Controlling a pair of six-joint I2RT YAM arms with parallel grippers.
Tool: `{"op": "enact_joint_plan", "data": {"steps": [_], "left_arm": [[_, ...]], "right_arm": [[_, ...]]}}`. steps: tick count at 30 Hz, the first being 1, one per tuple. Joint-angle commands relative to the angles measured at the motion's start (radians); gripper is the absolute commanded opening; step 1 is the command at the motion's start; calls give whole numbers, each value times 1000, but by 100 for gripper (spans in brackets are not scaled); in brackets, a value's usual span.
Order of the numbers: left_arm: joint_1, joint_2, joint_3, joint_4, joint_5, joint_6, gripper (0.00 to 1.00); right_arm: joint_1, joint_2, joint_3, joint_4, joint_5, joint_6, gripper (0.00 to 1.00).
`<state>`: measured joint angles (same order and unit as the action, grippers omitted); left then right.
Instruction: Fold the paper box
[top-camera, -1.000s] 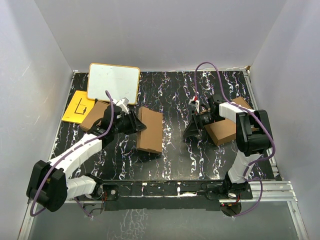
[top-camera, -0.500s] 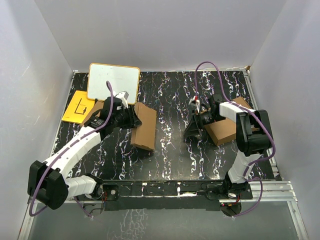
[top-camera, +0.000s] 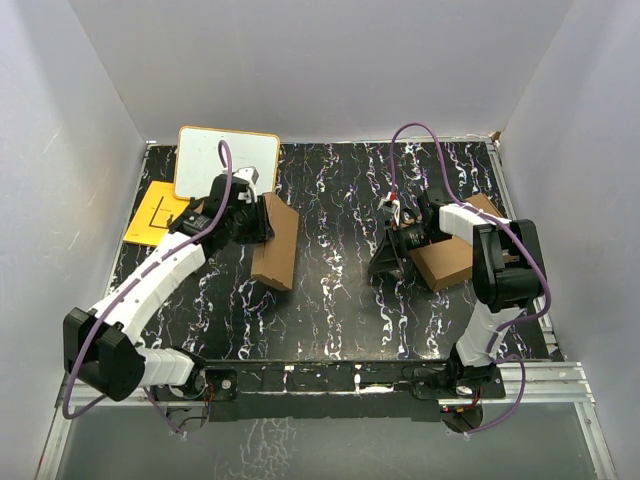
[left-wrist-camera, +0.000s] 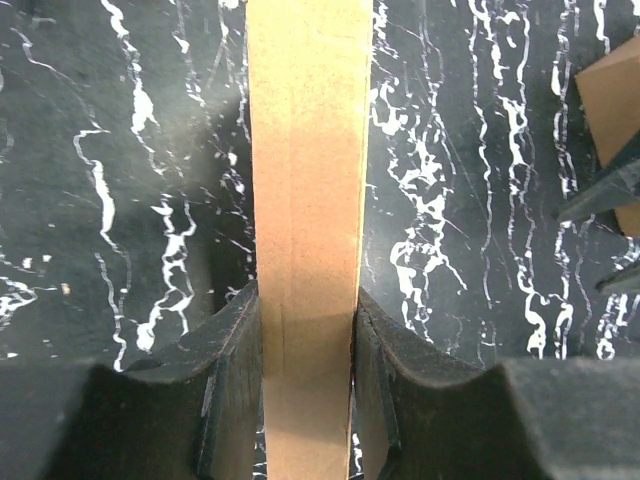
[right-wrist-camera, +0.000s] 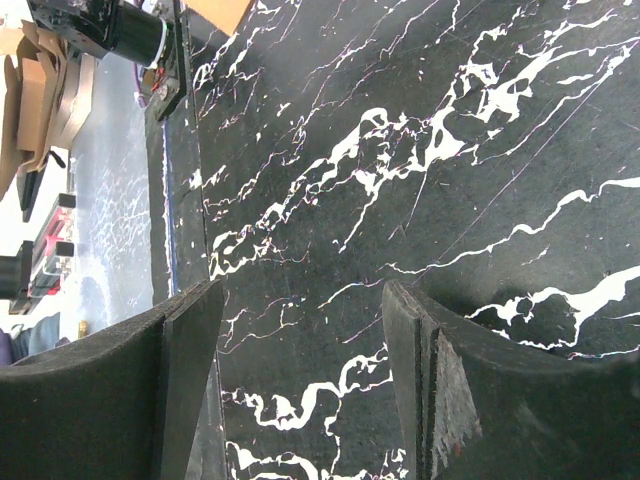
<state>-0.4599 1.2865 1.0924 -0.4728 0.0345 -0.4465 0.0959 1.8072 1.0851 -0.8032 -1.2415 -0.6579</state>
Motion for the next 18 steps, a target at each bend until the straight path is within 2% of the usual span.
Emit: {"op": "enact_joint_plan", "data": {"steps": [1,10,18], "left_arm": [[4,18,99,-122,-128,81,2],[4,108,205,-289,-455,166,1],[-18,226,242,-378,-621,170,3]], "right_arm": [[-8,-7,39,16,-45,-43,70],[-11,0,41,15,-44,-43,70],[-13,13,45,7,-40,-50,70]]}}
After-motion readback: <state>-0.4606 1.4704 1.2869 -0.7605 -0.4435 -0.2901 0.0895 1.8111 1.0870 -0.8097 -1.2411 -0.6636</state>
